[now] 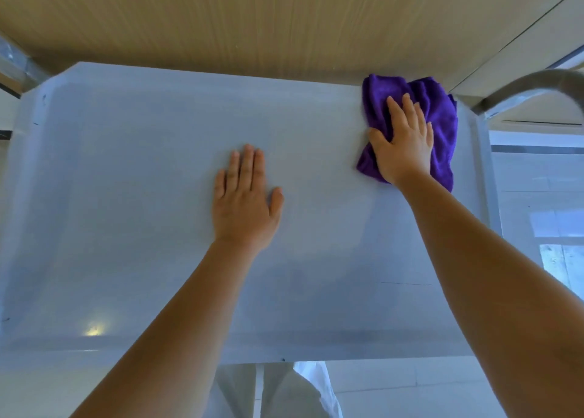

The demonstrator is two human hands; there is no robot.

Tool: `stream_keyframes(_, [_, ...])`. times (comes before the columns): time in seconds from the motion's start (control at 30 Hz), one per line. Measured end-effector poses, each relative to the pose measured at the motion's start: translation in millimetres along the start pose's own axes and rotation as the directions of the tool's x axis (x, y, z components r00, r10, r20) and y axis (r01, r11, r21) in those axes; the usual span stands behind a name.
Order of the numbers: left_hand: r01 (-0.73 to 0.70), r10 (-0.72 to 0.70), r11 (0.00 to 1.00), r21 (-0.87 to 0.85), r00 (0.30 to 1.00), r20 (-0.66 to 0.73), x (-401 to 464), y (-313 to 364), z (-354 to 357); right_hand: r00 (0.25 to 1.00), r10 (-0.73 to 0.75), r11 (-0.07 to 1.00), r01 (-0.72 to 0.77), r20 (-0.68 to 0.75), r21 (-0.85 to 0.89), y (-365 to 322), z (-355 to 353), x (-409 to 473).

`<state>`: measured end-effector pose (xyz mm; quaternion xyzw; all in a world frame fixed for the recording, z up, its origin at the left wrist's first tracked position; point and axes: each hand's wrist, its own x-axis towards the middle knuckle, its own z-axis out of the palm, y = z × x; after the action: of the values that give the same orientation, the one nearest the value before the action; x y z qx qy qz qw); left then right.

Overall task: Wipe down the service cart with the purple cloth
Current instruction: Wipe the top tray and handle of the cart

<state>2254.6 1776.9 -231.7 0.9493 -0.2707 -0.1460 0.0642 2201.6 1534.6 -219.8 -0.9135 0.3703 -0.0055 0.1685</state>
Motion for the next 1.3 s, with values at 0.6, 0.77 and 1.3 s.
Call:
stream_keyframes(0.6, [-0.090, 0.101, 0.987, -0.134, 0.991, 0.082, -24, 104, 15, 1.000, 0.012, 1.000, -0.013, 0.021, 0.015, 27, -7, 3])
stream_keyframes(0.77, [-0.285, 0.293, 0.952, -0.114, 0.954, 0.066, -42, 123, 29, 0.999, -0.010, 1.000, 0.009, 0.041, 0.021, 31, -9, 4])
stream_keyframes(1.3, [-0.142, 0.129, 0.990, 0.027, 0.953, 0.273, -45, 142, 19, 0.984, 0.172, 0.985, -0.171, -0.041, 0.031, 107, -31, -42])
